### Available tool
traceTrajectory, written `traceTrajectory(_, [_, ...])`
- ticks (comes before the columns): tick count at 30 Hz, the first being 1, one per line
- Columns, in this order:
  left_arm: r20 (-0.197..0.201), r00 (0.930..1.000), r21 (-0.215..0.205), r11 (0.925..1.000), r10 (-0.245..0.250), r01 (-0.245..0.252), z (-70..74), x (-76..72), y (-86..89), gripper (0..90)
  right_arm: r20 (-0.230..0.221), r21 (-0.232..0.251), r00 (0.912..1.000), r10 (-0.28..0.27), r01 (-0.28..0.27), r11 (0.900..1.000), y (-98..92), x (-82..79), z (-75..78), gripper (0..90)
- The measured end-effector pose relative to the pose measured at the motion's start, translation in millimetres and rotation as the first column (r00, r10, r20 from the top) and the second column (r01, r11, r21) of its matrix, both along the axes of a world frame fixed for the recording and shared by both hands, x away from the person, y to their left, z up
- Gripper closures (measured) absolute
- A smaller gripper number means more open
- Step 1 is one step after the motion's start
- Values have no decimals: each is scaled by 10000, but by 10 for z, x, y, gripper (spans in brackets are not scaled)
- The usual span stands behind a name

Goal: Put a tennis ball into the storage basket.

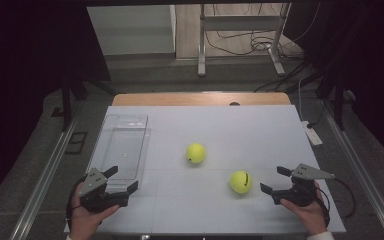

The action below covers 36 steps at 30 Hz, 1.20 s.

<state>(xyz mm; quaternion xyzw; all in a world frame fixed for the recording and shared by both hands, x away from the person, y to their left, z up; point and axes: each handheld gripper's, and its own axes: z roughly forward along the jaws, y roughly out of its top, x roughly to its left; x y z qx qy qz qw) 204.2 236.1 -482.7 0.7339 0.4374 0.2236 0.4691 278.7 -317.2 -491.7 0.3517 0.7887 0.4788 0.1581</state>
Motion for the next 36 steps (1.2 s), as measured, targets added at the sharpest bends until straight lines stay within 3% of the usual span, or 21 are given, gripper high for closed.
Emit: traceTrajectory(36, [-229, 9997, 30, 10000, 29, -28, -35, 16, -57, 123, 180, 182, 9997, 160, -164, 9997, 15, 33, 2, 103])
